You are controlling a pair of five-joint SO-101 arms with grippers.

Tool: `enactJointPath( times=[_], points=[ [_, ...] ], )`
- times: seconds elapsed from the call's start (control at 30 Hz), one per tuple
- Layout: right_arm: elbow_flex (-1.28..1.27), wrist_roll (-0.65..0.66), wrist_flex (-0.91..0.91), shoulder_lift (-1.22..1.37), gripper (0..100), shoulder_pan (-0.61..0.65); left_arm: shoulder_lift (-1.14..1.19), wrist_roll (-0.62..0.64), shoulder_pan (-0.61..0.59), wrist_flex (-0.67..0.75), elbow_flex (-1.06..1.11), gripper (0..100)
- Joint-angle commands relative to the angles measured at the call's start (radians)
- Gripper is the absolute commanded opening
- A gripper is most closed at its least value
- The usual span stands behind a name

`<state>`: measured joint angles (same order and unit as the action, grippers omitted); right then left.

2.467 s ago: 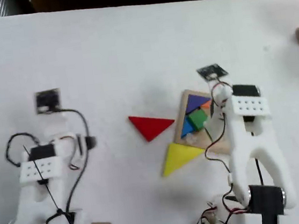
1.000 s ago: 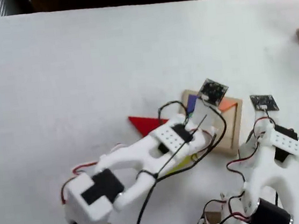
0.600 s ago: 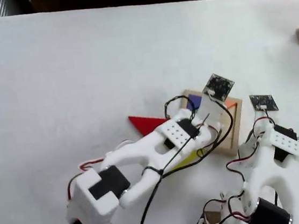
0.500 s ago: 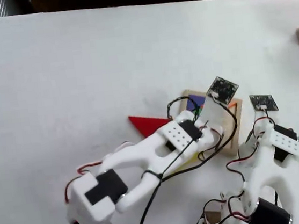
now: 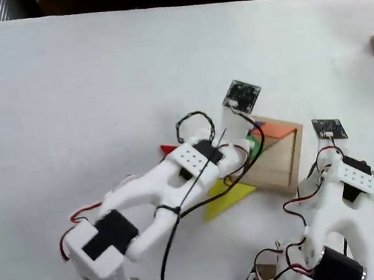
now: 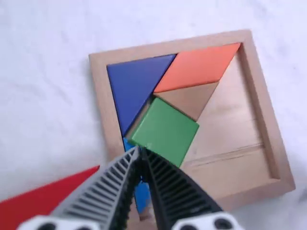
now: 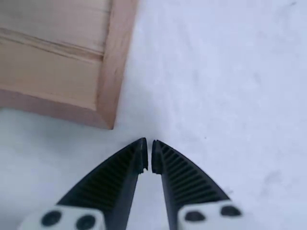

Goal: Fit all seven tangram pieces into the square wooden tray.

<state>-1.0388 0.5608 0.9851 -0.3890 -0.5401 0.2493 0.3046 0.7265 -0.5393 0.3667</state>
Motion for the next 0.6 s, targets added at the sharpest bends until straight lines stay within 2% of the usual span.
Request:
enactJointPath(
  times=[0.0,0.13,0.3,0.57],
  points=[
    [0.005,0.02,-0.012,-0.004,1.8,-0.002,0.05,-0.009,0.013,0.046,-0.074,2],
    [0.005,0.02,-0.012,-0.004,1.8,-0.002,0.142,-0.008,0.015,0.04,-0.158,2],
    [0.005,0.02,-0.012,-0.005,1.8,-0.002,0.193,-0.008,0.016,-0.066,-0.265,2],
    [0.005,0.021,-0.012,-0.005,1.8,-0.002,0.039,-0.008,0.021,-0.239,-0.308,2]
  ],
)
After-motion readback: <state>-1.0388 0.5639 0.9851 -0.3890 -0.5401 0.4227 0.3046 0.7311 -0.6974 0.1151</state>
